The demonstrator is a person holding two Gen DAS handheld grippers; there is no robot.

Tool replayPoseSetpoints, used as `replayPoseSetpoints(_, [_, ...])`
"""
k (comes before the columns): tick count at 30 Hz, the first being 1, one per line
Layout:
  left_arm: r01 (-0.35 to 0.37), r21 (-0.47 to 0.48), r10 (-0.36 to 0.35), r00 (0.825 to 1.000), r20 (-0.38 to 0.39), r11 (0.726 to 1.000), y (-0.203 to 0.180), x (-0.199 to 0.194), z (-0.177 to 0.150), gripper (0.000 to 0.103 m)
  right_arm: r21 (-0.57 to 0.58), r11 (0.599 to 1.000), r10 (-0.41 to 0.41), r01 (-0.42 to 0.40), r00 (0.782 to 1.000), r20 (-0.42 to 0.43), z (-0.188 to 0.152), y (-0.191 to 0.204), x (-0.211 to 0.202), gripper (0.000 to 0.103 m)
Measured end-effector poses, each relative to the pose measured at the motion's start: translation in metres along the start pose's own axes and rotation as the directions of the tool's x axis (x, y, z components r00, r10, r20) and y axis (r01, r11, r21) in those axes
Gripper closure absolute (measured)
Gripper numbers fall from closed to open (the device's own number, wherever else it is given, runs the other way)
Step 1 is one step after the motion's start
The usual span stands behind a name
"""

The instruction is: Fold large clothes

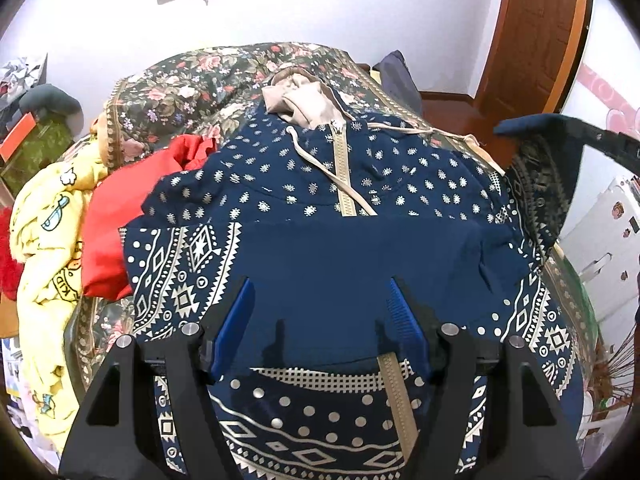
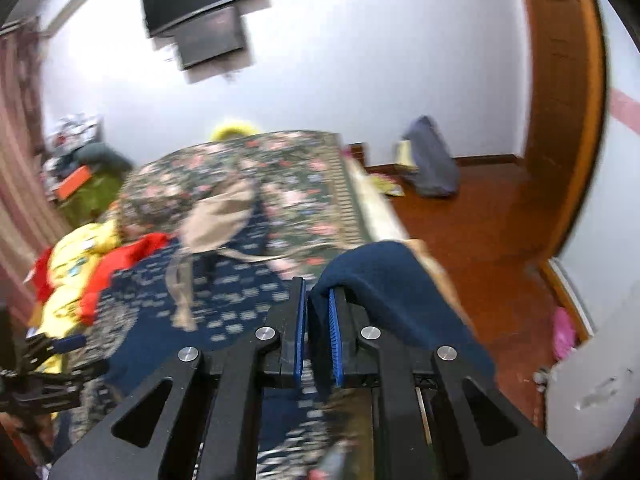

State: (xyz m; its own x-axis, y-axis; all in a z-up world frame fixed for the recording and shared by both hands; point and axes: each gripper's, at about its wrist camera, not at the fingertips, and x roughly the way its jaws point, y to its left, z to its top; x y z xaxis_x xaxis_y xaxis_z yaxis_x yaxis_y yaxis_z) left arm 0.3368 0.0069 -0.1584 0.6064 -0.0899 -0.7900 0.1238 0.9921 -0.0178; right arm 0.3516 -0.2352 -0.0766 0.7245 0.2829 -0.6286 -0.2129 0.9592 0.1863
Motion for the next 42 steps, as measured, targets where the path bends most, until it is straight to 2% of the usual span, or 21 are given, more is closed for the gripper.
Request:
replayPoseSetpoints(5, [-0.004, 0.006, 0.004, 1.000, 0.009, 1.000, 0.004, -0.006, -0.005, 0.036, -0.073, 0.989, 0.120, -0.126, 0.990, -0.077, -0.016, 0.049, 0.018, 0.093])
replayPoseSetpoints(7, [-0.001, 0.000, 0.001, 1.000, 0.006, 1.000, 0.007, -0.007, -0.008, 0.036, -0.101, 0.983, 0.143, -0.156, 0.982, -0.120, -0.026, 0.063, 0.027, 0.093])
replayPoseSetpoints(11, [0.000, -0.016, 0.000, 1.000, -0.010, 1.000, 0.013, -0.003, -0.014, 0.036, -0.148, 0.974, 0.134, -0.169, 0.965, -0.224, -0.049, 0.081, 0.049, 0.093])
replayPoseSetpoints(14, [0.000, -0.027, 0.000, 1.000, -0.026, 1.000, 0.017, 0.001, -0.018, 0.036, -0.150, 0.971, 0.135, -0.186, 0.944, -0.300, -0.067, 0.084, 0.064, 0.093])
replayPoseSetpoints(20, [0.001, -0.035, -0.002, 0.999, -0.044, 0.999, 0.018, 0.007, -0.022, 0.036, -0.135, 0.974, 0.113, -0.182, 0.906, -0.408, -0.087, 0.080, 0.071, 0.093])
replayPoseSetpoints(23, [0.003, -0.033, -0.005, 0.999, -0.045, 0.999, 0.017, 0.008, -0.022, 0.036, -0.146, 0.974, 0.097, -0.175, 0.898, -0.429, -0.090, 0.078, 0.064, 0.090])
replayPoseSetpoints(25, [0.006, -0.032, -0.007, 0.999, -0.044, 0.999, 0.015, 0.008, -0.021, 0.036, -0.157, 0.975, 0.078, -0.159, 0.900, -0.429, -0.089, 0.077, 0.058, 0.080])
replayPoseSetpoints(27, [0.010, -0.029, -0.011, 0.999, -0.042, 1.000, 0.013, 0.008, -0.020, 0.036, -0.164, 0.977, 0.059, -0.135, 0.914, -0.402, -0.086, 0.072, 0.048, 0.056])
replayPoseSetpoints(29, [0.009, -0.025, -0.010, 0.999, -0.043, 1.000, 0.011, 0.009, -0.019, 0.036, -0.158, 0.982, 0.040, -0.103, 0.933, -0.358, -0.084, 0.064, 0.037, 0.043])
replayPoseSetpoints(35, [0.010, -0.019, -0.011, 0.999, -0.052, 1.000, 0.005, 0.012, -0.019, 0.036, -0.064, 0.997, 0.026, -0.045, 0.962, -0.271, -0.070, 0.023, 0.014, 0.042])
replayPoseSetpoints(42, [0.014, 0.001, -0.014, 0.998, -0.066, 1.000, -0.004, 0.018, -0.021, 0.036, 0.139, 0.987, -0.037, 0.080, 0.956, -0.289, -0.071, -0.046, 0.035, 0.042])
